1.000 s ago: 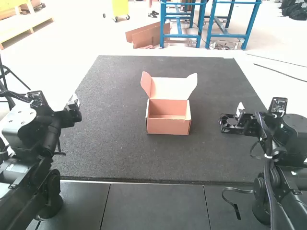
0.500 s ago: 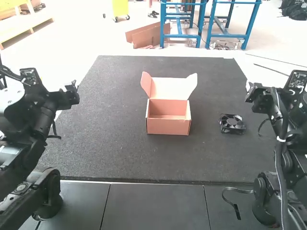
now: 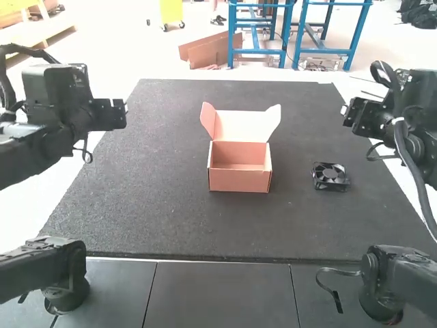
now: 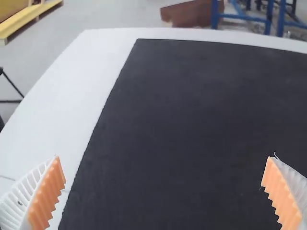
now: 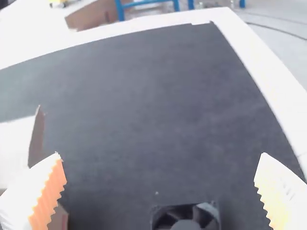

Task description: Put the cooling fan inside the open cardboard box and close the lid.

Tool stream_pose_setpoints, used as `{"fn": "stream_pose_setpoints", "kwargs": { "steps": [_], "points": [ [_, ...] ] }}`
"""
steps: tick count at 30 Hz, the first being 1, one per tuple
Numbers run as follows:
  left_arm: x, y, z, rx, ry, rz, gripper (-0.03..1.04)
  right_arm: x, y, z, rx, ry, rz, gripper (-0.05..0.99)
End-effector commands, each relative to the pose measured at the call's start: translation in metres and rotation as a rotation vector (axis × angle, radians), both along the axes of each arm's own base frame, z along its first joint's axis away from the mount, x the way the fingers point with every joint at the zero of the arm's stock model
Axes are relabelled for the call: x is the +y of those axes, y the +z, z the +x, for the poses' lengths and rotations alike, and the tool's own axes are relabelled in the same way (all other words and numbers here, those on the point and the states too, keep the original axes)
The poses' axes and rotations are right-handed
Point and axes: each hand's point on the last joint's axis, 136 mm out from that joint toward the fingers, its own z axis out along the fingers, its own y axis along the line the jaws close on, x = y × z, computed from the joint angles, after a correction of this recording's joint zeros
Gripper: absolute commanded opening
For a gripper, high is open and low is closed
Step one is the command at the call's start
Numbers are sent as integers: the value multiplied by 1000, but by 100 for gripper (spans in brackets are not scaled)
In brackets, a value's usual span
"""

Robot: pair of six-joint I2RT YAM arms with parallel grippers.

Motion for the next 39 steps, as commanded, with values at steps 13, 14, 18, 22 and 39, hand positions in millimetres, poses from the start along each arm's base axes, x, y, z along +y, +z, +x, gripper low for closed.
{"fn": "stream_pose_setpoints", "kwargs": {
  "steps": [13,14,18,22,39],
  "points": [
    [-4,-10,23,276,-48,106,97,-67,-66,35,433,-140,-11,89],
    [-4,-14,23,293,-51,108,97,-70,-78,32,493,-133,-25,89],
    [-4,-12,28,293,-50,107,97,-72,-118,28,705,-80,-29,89],
    [-9,-11,30,284,-72,101,97,-72,-134,36,786,-58,-14,89],
    [-28,-13,36,297,-137,111,97,-81,-197,56,1016,-8,-29,89]
  ]
}}
